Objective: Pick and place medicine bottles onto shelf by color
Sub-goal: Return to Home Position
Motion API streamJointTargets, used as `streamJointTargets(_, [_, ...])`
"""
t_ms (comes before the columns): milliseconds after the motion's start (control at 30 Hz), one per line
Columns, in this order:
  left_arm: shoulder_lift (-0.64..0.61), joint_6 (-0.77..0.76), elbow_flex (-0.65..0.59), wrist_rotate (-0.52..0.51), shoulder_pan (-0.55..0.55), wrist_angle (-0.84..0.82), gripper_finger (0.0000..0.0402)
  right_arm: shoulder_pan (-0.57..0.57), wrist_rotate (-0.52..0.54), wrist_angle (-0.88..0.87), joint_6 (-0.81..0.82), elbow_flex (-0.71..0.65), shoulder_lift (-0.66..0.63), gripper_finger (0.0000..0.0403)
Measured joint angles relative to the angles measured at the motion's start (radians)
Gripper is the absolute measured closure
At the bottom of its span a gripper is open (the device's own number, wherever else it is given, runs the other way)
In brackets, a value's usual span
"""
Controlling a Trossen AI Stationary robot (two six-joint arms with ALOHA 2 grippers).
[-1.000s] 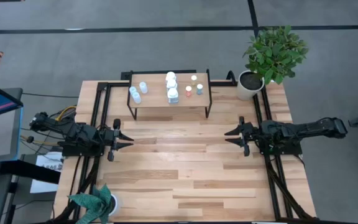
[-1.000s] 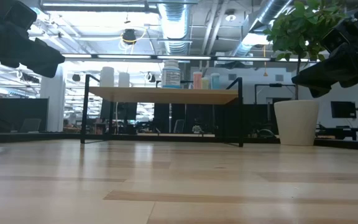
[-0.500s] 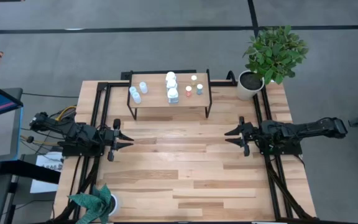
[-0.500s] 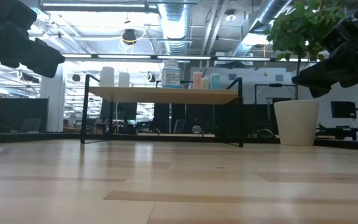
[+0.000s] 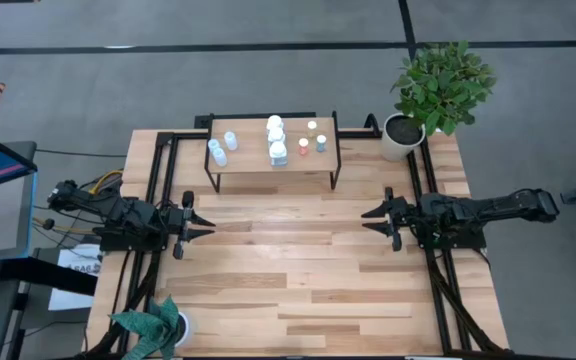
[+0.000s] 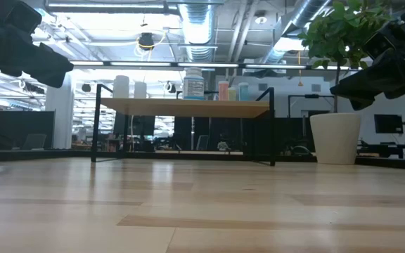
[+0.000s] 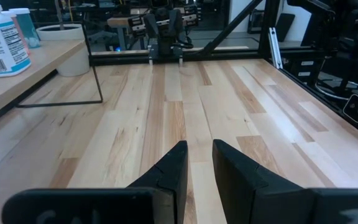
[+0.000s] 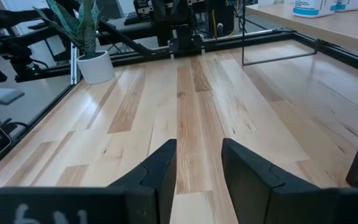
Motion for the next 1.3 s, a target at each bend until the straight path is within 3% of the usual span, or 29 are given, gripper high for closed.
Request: streamJointTargets(1300, [0.0, 0.0, 0.0, 0.0, 0.0, 0.0, 0.0338, 0.0, 0.0, 0.0, 0.0, 0.0, 0.0, 0.0252])
